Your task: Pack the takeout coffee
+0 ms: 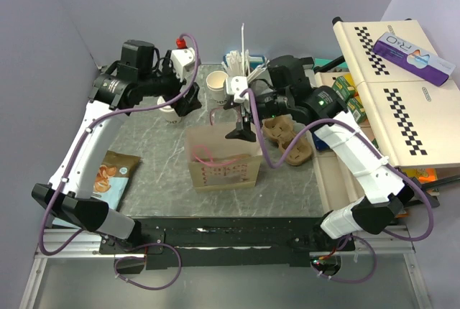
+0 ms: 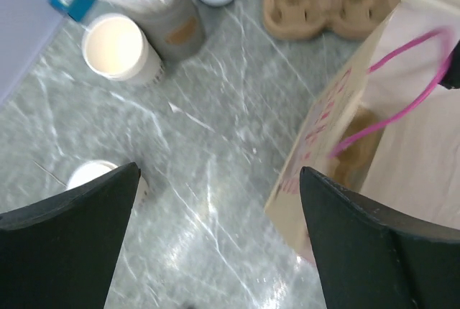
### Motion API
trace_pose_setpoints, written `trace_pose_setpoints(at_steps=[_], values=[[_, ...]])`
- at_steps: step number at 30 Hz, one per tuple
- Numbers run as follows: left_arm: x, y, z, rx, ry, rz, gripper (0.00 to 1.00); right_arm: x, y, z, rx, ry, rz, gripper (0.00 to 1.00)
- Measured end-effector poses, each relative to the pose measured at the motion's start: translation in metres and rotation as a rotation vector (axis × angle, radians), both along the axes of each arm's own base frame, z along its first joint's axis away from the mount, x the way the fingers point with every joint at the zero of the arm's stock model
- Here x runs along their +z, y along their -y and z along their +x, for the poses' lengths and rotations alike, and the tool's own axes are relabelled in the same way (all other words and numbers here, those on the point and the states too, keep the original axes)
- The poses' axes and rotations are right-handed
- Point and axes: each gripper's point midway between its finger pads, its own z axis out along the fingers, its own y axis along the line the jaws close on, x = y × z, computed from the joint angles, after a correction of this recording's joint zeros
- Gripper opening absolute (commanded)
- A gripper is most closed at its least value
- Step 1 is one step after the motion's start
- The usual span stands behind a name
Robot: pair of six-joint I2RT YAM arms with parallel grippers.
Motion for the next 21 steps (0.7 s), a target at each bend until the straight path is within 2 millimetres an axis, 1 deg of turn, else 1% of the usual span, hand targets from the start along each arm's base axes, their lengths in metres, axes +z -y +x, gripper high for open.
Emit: trace_pose_setpoints(at_steps=[4, 6, 8, 10, 12, 15, 18, 19, 21], values=[[0.019, 0.002, 0.003, 0.009, 0.055, -0.036, 0.99, 0.016, 0.004, 0.005, -0.032, 0.007, 0.033, 0.87], [0.022, 0.001, 0.001, 0.008, 0.065, -0.040, 0.99, 0.022, 0.006, 0.006, -0.048, 0.019, 0.046, 0.86], [0.020, 0.000, -0.002, 0.003, 0.065, -0.040, 0.99, 0.026, 0.009, 0.006, -0.063, 0.030, 0.054, 0.85], [0.011, -0.001, -0.008, -0.005, 0.045, -0.031, 1.00, 0.023, 0.014, 0.006, -0.085, 0.039, 0.052, 0.83], [-0.006, -0.002, -0.015, -0.014, 0.002, -0.019, 0.99, 0.015, 0.018, 0.006, -0.097, 0.026, 0.039, 0.81], [-0.027, -0.001, -0.021, -0.028, -0.055, -0.010, 0.99, 0.005, 0.022, 0.008, -0.105, 0.001, 0.025, 0.79], [-0.047, -0.001, -0.031, -0.048, -0.104, -0.012, 0.99, -0.002, 0.024, 0.004, -0.078, -0.012, 0.013, 0.79], [-0.052, 0.000, -0.036, -0.060, -0.116, -0.019, 0.99, -0.004, 0.024, 0.000, -0.058, -0.012, 0.007, 0.79], [-0.054, 0.004, -0.043, -0.092, -0.123, -0.040, 0.99, -0.010, 0.024, -0.006, -0.024, -0.010, -0.007, 0.79]])
